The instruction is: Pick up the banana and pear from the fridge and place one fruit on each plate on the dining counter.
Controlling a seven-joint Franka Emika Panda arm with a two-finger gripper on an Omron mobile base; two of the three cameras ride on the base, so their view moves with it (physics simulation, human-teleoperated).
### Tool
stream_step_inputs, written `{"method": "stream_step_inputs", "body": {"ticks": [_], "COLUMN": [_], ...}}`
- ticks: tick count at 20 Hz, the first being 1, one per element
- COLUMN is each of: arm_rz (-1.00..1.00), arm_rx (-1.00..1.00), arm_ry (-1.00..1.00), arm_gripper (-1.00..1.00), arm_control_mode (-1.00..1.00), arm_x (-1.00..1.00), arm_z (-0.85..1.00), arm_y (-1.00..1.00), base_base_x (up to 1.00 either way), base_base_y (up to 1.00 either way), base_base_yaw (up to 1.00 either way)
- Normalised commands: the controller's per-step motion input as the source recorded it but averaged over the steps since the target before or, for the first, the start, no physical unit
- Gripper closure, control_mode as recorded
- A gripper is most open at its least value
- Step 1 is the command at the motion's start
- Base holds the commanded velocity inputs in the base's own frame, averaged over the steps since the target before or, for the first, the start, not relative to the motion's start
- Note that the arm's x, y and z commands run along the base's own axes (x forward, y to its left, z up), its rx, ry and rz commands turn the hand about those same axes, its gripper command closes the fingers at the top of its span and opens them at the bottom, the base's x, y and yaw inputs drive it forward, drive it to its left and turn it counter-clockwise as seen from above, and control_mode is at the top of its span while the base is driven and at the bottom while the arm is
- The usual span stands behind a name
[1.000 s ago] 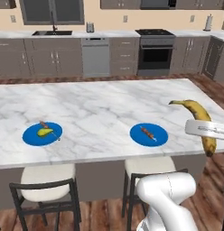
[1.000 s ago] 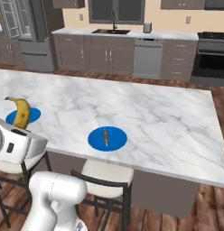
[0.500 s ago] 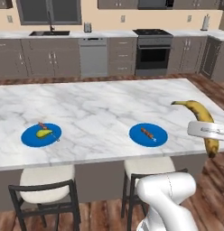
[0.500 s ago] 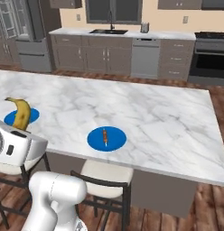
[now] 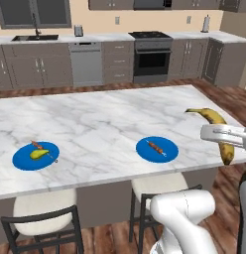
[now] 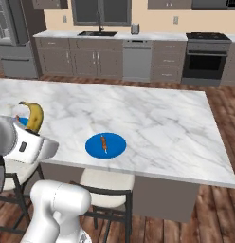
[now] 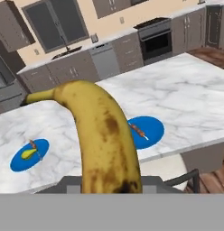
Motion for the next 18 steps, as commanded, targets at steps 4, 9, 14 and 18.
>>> {"method": "stream_step_inputs", "body": {"ticks": [4, 9, 14, 18], "arm_rz": [0.04, -0.03, -0.04, -0.13], "arm_rx": [0.06, 0.00, 0.00, -0.05], "arm_ry": [0.10, 0.42, 0.15, 0.23], "arm_gripper": [1.00, 1.00, 1.00, 1.00], "arm_control_mode": [-1.00, -1.00, -1.00, -1.00], "arm_x": [0.94, 0.92, 0.53, 0.65], "arm_z": [-0.13, -0.44, -0.45, -0.74], "arm_y": [-0.24, -0.11, -0.32, -0.22], "base_base_x": [0.00, 0.00, 0.00, 0.00], "base_base_y": [0.00, 0.00, 0.00, 0.00], "base_base_yaw": [0.00, 0.00, 0.00, 0.00]}}
